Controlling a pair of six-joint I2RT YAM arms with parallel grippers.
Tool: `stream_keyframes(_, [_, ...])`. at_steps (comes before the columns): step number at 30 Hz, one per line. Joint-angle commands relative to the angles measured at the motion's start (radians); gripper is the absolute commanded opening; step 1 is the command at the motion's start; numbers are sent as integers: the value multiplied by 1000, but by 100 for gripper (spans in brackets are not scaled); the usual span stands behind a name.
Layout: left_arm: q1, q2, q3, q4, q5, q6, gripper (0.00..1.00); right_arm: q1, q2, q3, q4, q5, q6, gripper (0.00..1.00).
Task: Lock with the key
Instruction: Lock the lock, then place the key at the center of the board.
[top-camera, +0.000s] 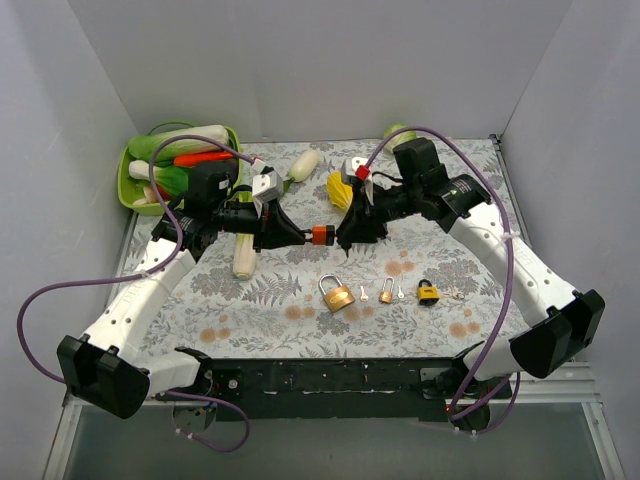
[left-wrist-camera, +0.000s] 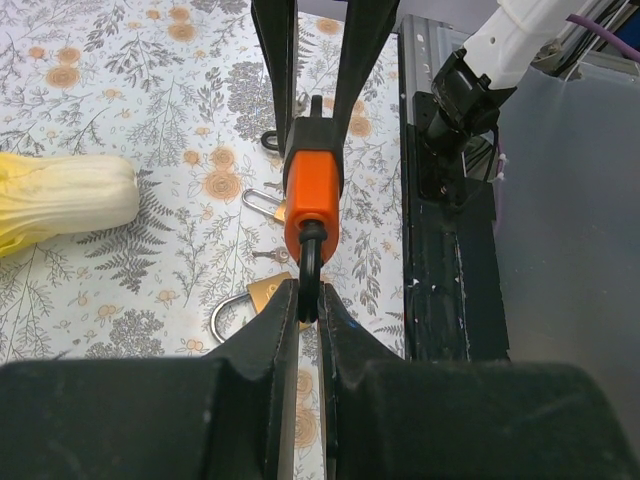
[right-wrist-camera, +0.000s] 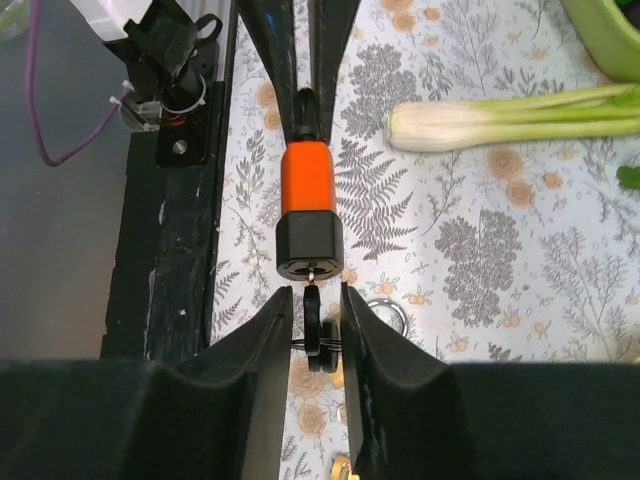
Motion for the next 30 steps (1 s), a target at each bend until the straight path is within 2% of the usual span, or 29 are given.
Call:
stream_keyframes(1, [4,-25,43,-6,17,24,0,6,18,56,-71,40,-56,28])
stream_keyframes(2, [2,-26,42,-17,15,30,0,6,21,65,-92,43,-62,23])
stream_keyframes(4, [4,-30,39,-24,5,41,0,5,24,69,-103,49,-73,6])
stream_keyframes(5, [2,-30,39,-34,0,45,0,6,24,69,-104,57,-76,1])
stream_keyframes(12, [53,-22,13,-78,-41,101,0,-12,2,51,-129,90,-76,1])
stream_keyframes(16, [127,1,9,-146,-42,214,0,-121,5,33,-123,32,4,1])
stream_keyframes(19, [185,23,16,-202,-28,292,0,-156,1,8,-106,0,57,1])
stream_keyframes(22, [252,43,3,-176,-22,233,0,-158,-33,-56,7,17,195,1])
stream_keyframes(23, [289,50,-2,-132,-19,193,0,-156,-48,-161,181,53,268,1])
stream_keyframes(24, [306,61,-8,-101,-17,153,0,-149,-70,-224,283,92,492,1])
stream_keyframes(25, [321,69,-17,-69,-18,54,0,-130,-109,-286,390,135,580,1])
stream_keyframes(26, [350,75,-19,-5,-20,8,0,-112,-123,-400,473,185,658,1])
stream_keyframes(27, [363,81,-22,24,-28,-32,0,-83,-136,-438,591,221,735,1])
stream_keyframes(28, [374,89,-28,52,-37,-115,0,-17,-142,-469,627,257,761,1])
stream_keyframes(30, [415,87,-37,107,-57,-171,0,43,-127,-521,700,296,789,1])
